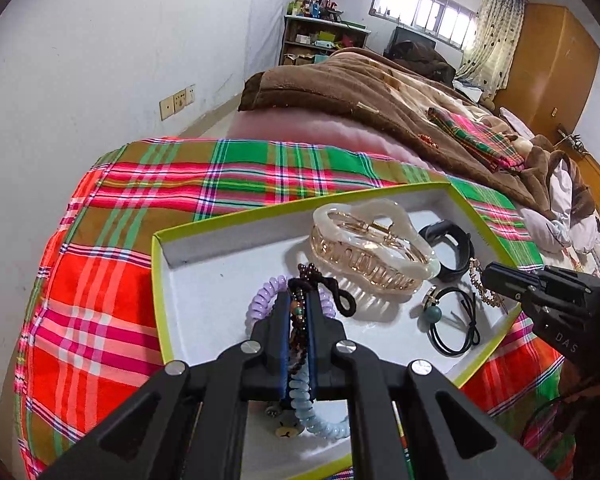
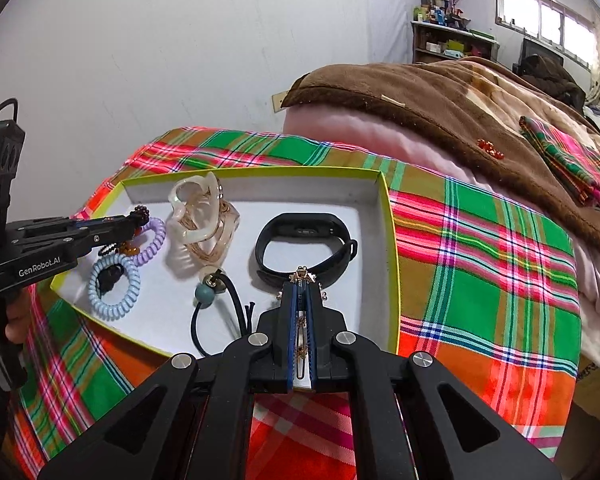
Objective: Organize jewelry
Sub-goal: 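Drop the bracelet from the left gripper while the right releases the gold clip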
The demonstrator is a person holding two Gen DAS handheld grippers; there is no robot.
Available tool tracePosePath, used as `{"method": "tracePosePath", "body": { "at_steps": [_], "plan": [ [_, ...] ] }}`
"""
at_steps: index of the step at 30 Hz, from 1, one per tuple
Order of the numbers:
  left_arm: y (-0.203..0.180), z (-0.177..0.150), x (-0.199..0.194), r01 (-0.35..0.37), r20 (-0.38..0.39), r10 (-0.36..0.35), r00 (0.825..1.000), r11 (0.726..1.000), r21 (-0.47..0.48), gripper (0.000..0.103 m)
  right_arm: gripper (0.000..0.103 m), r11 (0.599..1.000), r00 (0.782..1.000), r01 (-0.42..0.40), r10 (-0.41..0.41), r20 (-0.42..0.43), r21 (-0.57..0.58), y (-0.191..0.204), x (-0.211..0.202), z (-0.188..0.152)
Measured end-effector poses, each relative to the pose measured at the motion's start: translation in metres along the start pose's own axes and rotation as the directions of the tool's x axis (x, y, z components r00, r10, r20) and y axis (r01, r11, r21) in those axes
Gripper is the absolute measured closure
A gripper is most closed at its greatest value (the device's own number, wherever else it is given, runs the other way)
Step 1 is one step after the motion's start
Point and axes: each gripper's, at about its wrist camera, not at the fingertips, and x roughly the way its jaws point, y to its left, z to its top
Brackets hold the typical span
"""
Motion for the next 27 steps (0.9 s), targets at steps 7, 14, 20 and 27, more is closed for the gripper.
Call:
{"method": "tracePosePath", "body": {
  "at_steps": [7, 14, 20, 27],
  "plan": [
    [-0.0003, -0.0021, 0.0065, 0.005, -0.022, -0.005, 1.0, 1.0, -0.005, 0.095, 0.099, 1.0, 1.0, 0.008, -0.008, -0.019, 0.003, -0.0019, 0.006, -0.0012],
    [0.0022, -0.0028, 0.0073, 0.011, -0.025, -0.012, 1.0, 1.0, -0.028, 0.095, 0.099, 1.0, 1.0, 0.009, -0.009, -0.025, 0.004, -0.0018, 0.0063, -0.0015],
    [0.0022, -0.0041, 0.0088, 0.008, -0.028, -0.009, 1.0, 1.0, -0.028, 0.089, 0.098, 1.0, 1.0, 0.01, -0.01, -0.027, 0.008, -0.001, 0.0074, -0.0008],
    [0.0014, -0.0046, 0.008, 0.017, -0.034, -0.018, 0.999, 0.999, -0.031, 0.084, 0.093, 1.0, 1.0, 0.02, -0.02, -0.024, -0.001, 0.0003, 0.0071, -0.0011]
  ]
}}
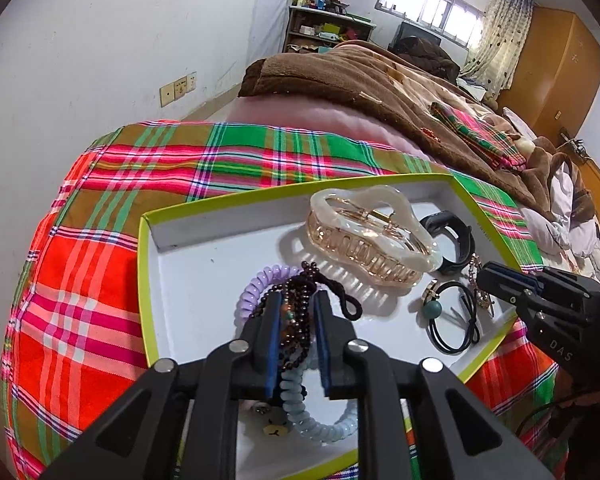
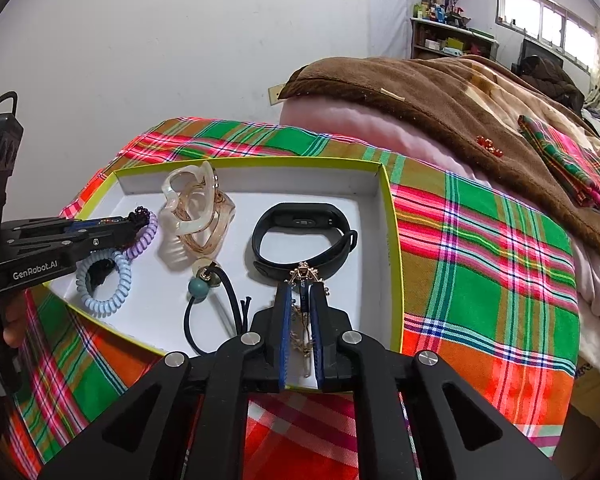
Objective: Organize jewelry
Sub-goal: 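Drop the bracelet from the left gripper while the right releases the gold clip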
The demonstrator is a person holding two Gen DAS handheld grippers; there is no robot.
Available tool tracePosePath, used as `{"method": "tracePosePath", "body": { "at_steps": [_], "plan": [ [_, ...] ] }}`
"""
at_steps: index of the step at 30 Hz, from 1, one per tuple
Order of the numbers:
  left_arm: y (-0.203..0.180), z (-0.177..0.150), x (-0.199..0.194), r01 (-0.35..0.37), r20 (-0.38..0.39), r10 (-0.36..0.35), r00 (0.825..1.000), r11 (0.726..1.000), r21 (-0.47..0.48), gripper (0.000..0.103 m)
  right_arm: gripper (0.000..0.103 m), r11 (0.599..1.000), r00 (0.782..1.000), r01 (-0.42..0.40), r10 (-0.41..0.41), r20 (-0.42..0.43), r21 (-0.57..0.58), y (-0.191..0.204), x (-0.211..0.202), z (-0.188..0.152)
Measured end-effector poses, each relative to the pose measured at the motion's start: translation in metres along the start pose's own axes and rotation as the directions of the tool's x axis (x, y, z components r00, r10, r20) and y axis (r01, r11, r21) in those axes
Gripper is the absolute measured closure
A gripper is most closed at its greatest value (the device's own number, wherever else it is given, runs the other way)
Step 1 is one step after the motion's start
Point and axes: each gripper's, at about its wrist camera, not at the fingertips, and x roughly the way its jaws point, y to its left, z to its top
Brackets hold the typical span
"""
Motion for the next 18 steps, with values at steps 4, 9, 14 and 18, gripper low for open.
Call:
{"method": "tracePosePath", "body": {
  "at_steps": [4, 9, 14, 18],
  "plan": [
    [-0.003, 0.001, -0.002, 0.002, 0.003, -0.002, 1.0, 1.0, 0.004, 0.077, 0.09, 1.0, 1.0, 0.001, -0.001, 0.008, 0.007, -0.001, -0.002, 0.001],
    [-0.006, 0.0, -0.007, 0.001, 0.013, -0.001, 1.0, 1.0, 0.006, 0.067, 0.088, 1.0, 1.0, 0.004, -0.005, 0.013, 0.013, -0.001, -0.004, 0.0],
    [-0.008, -0.001, -0.014, -0.002, 0.025, 0.002, 1.0, 1.0, 0.005, 0.06, 0.083, 1.0, 1.0, -0.002, 0.001, 0.027, 0.028, 0.0, -0.009, -0.001],
    [-0.012, -0.004, -0.023, -0.013, 0.04, 0.013, 0.999, 1.0, 0.007, 0.058, 0.061, 0.999, 0.999, -0.011, 0.009, 0.048, 0.039, 0.002, -0.017, -0.001]
  ]
}}
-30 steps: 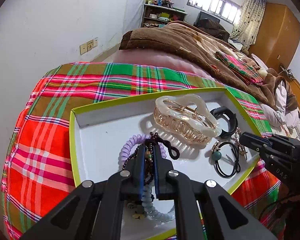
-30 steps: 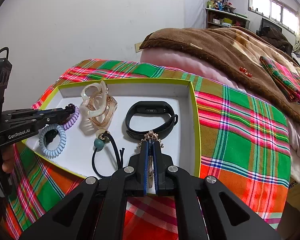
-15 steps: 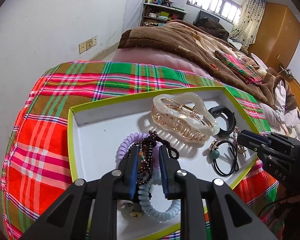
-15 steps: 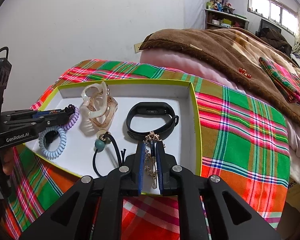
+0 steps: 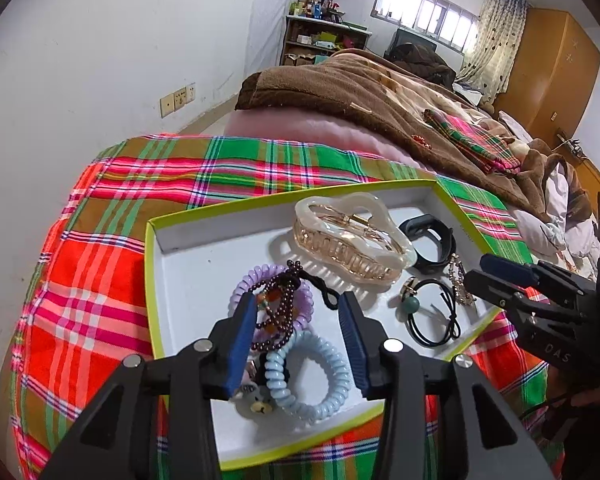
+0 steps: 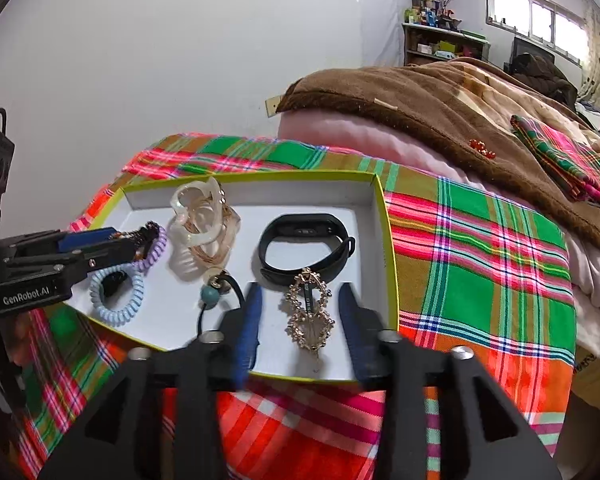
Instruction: Organize jewelry
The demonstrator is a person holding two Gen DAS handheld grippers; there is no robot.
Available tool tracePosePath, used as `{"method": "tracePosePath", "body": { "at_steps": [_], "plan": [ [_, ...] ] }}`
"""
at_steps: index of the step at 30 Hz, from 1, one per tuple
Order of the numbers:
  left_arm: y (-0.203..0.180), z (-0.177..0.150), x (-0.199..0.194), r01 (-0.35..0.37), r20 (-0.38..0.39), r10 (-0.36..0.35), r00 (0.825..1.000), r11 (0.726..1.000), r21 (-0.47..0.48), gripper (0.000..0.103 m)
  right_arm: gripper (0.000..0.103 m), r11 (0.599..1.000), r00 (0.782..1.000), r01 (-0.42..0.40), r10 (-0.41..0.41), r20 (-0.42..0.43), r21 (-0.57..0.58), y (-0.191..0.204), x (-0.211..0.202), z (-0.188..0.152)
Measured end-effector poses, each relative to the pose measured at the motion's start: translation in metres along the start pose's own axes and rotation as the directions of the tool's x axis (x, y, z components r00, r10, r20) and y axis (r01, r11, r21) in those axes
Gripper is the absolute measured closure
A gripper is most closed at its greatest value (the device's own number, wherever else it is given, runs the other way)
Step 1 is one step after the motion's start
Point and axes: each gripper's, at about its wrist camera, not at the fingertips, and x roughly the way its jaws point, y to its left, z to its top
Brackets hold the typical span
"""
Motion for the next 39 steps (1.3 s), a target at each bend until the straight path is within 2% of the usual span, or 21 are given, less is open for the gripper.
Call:
{"method": "tracePosePath", "body": {
  "at_steps": [7, 11, 16, 23, 27, 36, 39],
  "plan": [
    [-0.012, -0.006, -0.026, -0.022, 0.048, 0.022, 0.999, 1.0, 0.003, 0.053, 0.06, 1.0, 0.998, -0.012, 0.011, 0.054, 0.021, 0.006, -0.025, -0.001],
    [-0.017, -0.01, -0.044, -0.029, 0.08, 0.03, 0.996, 1.0, -0.005, 0.052, 0.053, 1.0, 0.995, -0.011, 0.01, 0.096, 0.007, 0.016, -0.045, -0.004],
    [-0.027, -0.023, -0.07, -0.062, 0.122, 0.063, 0.99, 0.998, -0.013, 0.051, 0.052, 0.999, 0.989, -0.025, 0.022, 0.147, 0.02, 0.028, -0.072, -0.012],
    [-0.037, -0.047, -0.101, -0.14, 0.181, 0.143, 0.973, 0.99, -0.032, 0.051, 0.052, 0.998, 0.98, -0.019, 0.008, 0.198, 0.055, 0.043, -0.107, -0.032],
    [-0.045, -0.063, -0.116, -0.202, 0.222, 0.204, 0.953, 0.979, -0.031, 0.051, 0.052, 0.998, 0.977, 0.014, -0.027, 0.213, 0.063, 0.054, -0.121, -0.044],
    [-0.054, -0.085, -0.131, -0.253, 0.244, 0.253, 0.936, 0.967, -0.031, 0.051, 0.052, 0.997, 0.965, 0.064, -0.071, 0.252, 0.037, 0.081, -0.141, -0.064],
    [-0.053, -0.09, -0.133, -0.243, 0.242, 0.247, 0.938, 0.969, -0.046, 0.051, 0.052, 0.997, 0.963, 0.07, -0.078, 0.256, 0.042, 0.087, -0.143, -0.07]
  ]
}}
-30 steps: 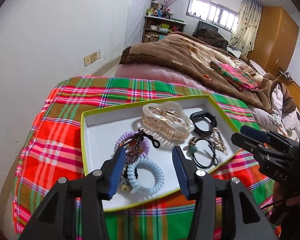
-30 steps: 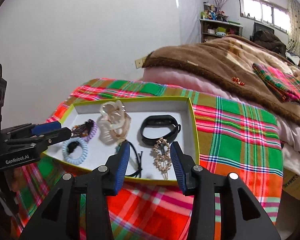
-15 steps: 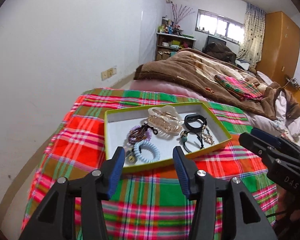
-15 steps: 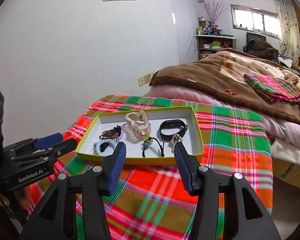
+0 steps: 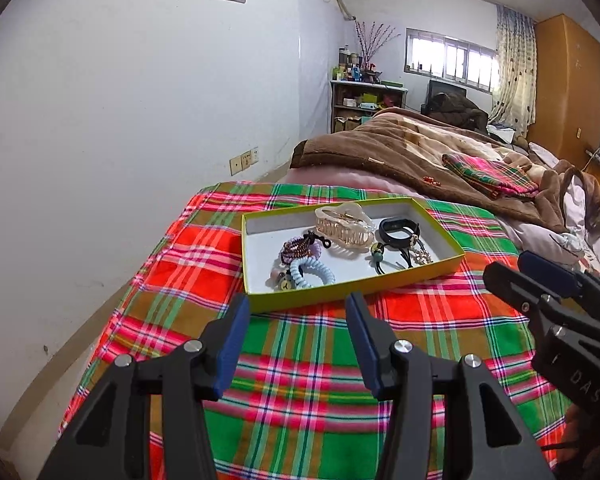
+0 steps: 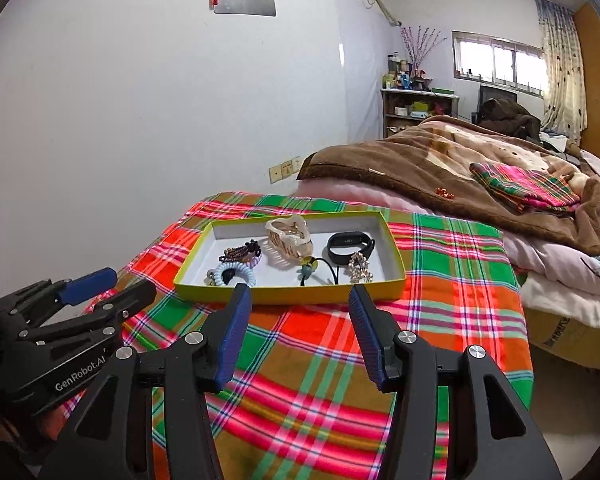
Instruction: Organize jewelry
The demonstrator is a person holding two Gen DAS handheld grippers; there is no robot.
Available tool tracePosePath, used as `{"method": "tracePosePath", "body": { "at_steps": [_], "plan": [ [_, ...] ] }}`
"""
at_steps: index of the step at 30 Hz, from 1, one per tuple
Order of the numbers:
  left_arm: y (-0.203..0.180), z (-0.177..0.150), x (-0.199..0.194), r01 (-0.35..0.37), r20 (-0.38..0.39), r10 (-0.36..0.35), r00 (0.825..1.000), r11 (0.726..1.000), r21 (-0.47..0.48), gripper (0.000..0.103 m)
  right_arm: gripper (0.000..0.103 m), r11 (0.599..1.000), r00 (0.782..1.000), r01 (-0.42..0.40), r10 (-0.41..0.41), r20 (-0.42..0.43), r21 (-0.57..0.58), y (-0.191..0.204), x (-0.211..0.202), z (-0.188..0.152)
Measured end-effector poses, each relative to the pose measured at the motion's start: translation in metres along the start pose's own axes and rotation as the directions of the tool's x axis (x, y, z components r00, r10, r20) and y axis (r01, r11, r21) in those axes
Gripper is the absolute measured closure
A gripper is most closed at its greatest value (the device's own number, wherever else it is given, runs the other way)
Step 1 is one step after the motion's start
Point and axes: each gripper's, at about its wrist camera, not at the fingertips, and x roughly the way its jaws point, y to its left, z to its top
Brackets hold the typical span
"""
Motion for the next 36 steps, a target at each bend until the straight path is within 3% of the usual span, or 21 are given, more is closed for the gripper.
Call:
{"method": "tracePosePath", "body": {
  "at_steps": [36],
  "plan": [
    [0.0018, -0.0094, -0.0056, -0.017, 0.005, 0.017, 1.0, 1.0, -0.015, 0.051, 0.052, 1.0, 1.0, 0.0, -0.001, 0.009, 0.031, 0.0039, -0.0074, -0.0069]
  ]
}}
